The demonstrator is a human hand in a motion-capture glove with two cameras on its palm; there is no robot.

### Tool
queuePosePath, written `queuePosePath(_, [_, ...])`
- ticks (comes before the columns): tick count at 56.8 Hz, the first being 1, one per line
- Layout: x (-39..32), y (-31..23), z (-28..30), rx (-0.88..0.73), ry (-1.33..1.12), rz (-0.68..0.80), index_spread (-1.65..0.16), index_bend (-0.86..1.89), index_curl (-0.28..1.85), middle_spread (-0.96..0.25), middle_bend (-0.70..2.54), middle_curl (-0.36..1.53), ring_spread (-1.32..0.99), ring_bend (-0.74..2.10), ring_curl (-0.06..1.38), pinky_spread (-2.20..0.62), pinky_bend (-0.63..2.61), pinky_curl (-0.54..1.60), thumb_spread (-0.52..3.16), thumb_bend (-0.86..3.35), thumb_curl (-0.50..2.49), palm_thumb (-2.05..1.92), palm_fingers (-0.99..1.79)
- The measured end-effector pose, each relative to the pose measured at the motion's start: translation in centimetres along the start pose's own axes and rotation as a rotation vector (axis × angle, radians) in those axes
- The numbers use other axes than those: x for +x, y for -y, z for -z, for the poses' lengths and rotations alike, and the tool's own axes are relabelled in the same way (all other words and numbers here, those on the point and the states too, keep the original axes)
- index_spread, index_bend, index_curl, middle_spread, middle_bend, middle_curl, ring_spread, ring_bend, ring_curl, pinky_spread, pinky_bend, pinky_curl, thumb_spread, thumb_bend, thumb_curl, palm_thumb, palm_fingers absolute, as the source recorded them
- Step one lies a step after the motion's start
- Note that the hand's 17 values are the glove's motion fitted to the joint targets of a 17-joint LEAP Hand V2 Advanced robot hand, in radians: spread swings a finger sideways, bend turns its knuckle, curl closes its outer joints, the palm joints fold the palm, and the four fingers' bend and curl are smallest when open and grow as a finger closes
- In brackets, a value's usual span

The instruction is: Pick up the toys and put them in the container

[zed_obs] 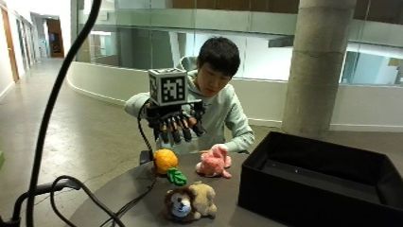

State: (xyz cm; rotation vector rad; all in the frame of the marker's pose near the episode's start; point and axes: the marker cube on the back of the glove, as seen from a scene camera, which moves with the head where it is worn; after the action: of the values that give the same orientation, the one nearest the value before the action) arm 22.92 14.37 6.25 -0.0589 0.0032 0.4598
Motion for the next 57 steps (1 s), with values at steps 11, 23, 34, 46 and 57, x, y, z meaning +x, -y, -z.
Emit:
queuePosePath(11, [1.3,4.5,-8.0,-0.147,0.044,0.071,-0.25,0.14,0.21,-0.03,0.23,0.26,-0.14,0.38,0.16,-0.04,0.71,0.32,1.52,0.07,0.19,-0.03,-0.1])
queuePosePath(23, [1.1,4.5,-17.0,-0.297,0.176,0.052,-0.25,0.12,0.21,-0.04,0.22,0.3,-0.11,0.3,0.17,-0.01,0.67,0.32,1.4,0.0,0.22,-0.01,-0.1])
queuePosePath(34, [0.7,4.7,-19.4,-0.071,0.161,0.109,-0.24,0.22,0.25,-0.08,0.58,0.41,-0.21,0.54,0.2,-0.07,0.54,0.25,1.41,0.09,0.29,0.21,0.71])
queuePosePath(46, [0.2,5.2,-19.6,0.007,0.151,0.101,-0.18,0.25,0.34,-0.13,0.73,0.52,-0.32,0.92,0.39,-0.31,0.7,0.36,1.15,0.19,0.48,0.57,1.21])
queuePosePath(57, [-0.4,4.7,-18.5,-0.236,0.209,0.046,-0.19,0.56,0.5,-0.16,0.91,0.63,-0.34,1.17,0.51,-0.37,0.92,0.47,0.93,0.13,0.59,0.6,1.28])
